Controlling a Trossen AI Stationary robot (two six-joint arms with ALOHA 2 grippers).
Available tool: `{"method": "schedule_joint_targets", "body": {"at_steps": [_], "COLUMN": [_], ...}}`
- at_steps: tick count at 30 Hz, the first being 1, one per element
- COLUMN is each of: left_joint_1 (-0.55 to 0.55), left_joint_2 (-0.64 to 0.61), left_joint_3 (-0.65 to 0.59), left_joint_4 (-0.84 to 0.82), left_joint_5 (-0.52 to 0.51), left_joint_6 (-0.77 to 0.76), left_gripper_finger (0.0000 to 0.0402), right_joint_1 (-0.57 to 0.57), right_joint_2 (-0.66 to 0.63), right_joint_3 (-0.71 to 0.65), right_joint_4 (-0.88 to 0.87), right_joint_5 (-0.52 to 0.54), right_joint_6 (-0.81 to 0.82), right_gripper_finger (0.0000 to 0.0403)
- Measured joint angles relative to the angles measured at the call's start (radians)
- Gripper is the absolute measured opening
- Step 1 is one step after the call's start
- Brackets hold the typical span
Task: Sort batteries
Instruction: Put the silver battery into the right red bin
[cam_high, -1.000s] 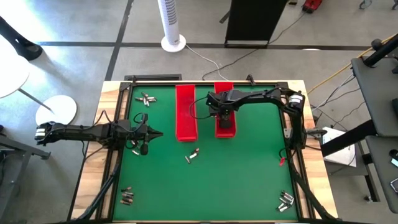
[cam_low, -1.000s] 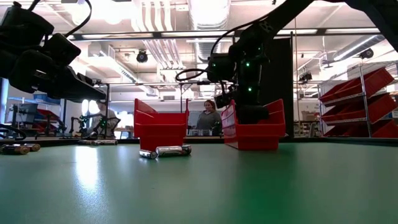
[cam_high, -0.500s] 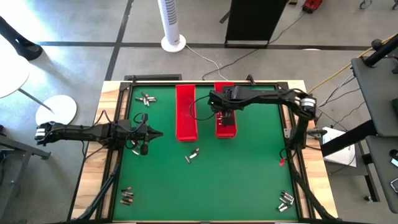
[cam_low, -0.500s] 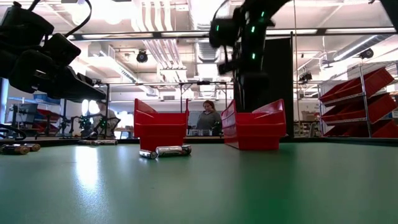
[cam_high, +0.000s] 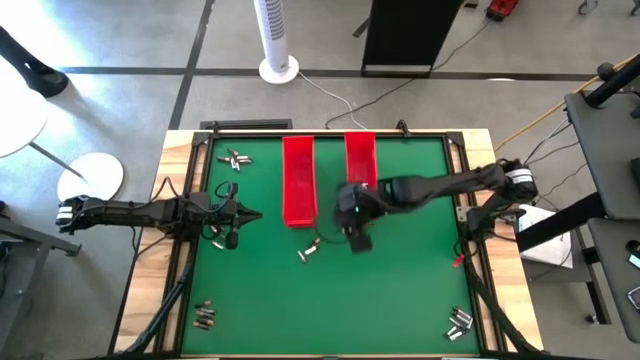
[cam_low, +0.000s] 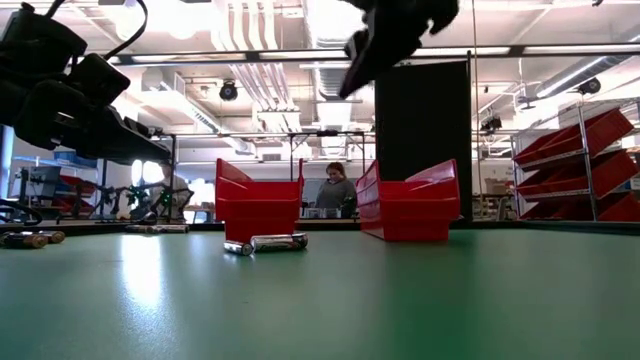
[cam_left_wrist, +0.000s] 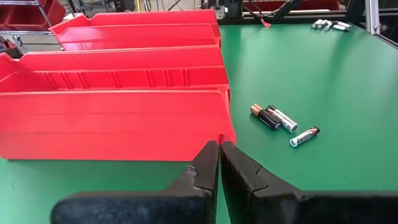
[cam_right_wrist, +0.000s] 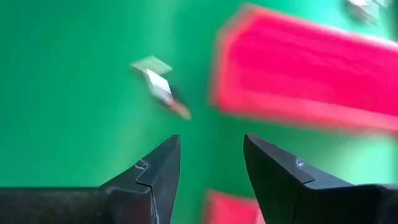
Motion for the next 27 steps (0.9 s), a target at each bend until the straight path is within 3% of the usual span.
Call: {"method": "schedule_joint_targets", "body": {"at_steps": [2,6,11,19,27], "left_joint_1": [0.0,0.0,0.0,0.0,0.0], "left_joint_2": [0.0,0.0,0.0,0.001,0.001], "left_joint_3": [0.0,0.0,0.0,0.0,0.0], "left_joint_4": [0.0,0.0,0.004,0.008,0.012], "left_joint_5": [0.0,0.0,0.0,0.0,0.0], "left_joint_6": [0.0,0.0,0.0,0.0,0.0], "left_gripper_finger": [0.0,0.0,0.0,0.0,0.0], "right_joint_1": [0.037,0.092,0.12,0.114,0.102], "right_joint_2": [0.005,0.059,0.156,0.312,0.385], "right_joint_3": [-0.073,-0.194,-0.251,-0.2,-0.161], "right_joint_4": [0.147,0.403,0.607,0.634,0.635], "right_joint_5": [-0.057,-0.062,0.011,0.064,0.073], "right_joint_6": [0.018,0.076,0.136,0.092,0.03], "right_gripper_finger": [0.0163,0.0154,0.0143,0.0131,0.0135]}}
